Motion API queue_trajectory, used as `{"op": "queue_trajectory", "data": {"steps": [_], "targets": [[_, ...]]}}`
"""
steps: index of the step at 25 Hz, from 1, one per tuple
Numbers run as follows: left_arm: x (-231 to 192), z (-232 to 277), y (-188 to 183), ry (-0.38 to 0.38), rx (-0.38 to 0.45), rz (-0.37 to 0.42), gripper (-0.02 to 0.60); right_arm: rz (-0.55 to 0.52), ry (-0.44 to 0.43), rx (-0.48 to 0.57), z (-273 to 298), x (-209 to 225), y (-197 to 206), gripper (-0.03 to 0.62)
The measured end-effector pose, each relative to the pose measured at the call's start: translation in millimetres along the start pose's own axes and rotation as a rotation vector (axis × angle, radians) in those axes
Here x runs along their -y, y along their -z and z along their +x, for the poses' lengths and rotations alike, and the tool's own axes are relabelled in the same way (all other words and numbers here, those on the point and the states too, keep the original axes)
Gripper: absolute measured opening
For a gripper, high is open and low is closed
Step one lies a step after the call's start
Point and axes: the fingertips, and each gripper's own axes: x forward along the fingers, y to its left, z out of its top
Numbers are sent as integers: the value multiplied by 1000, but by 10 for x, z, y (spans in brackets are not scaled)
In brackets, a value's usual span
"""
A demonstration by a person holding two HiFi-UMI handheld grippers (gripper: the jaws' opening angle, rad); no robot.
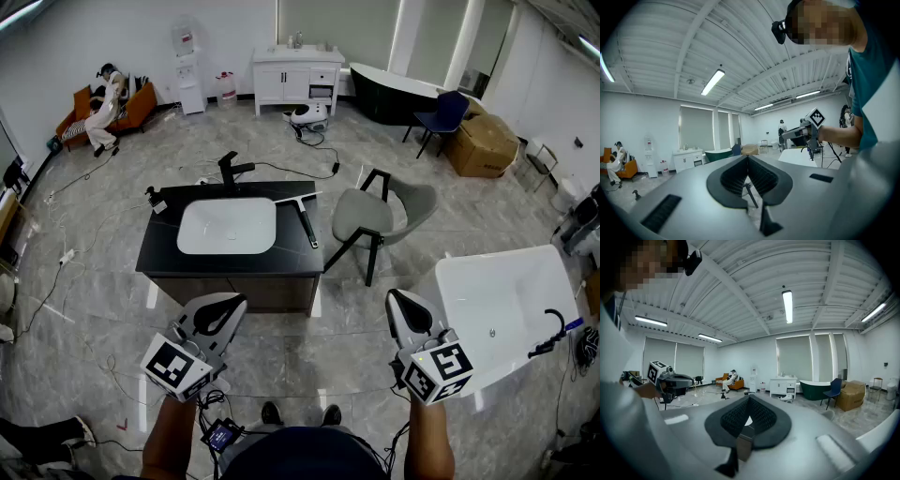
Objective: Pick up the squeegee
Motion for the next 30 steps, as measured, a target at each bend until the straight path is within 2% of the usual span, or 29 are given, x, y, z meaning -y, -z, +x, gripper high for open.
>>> {"op": "queue_trajectory", "data": {"steps": [3,7,13,20,25,30], "targets": [[-123,-23,75,-16,-65,-12,6,2,8,3,106,-34,-18,8],[-308,-38,61,6,-28,-7,6,-4,18,-3,263,-118,-38,8],[-573,-134,159,22,-64,-14,6,2,43,-10,485,-265,-54,8],[-886,-256,202,39,-33,-26,6,20,72,24,773,-396,-160,8],[-1007,-176,289,14,-68,-37,6,43,33,51,970,-289,-242,8],[-1099,57,322,-59,-70,-46,6,44,-33,45,1245,-5,-230,8]]}}
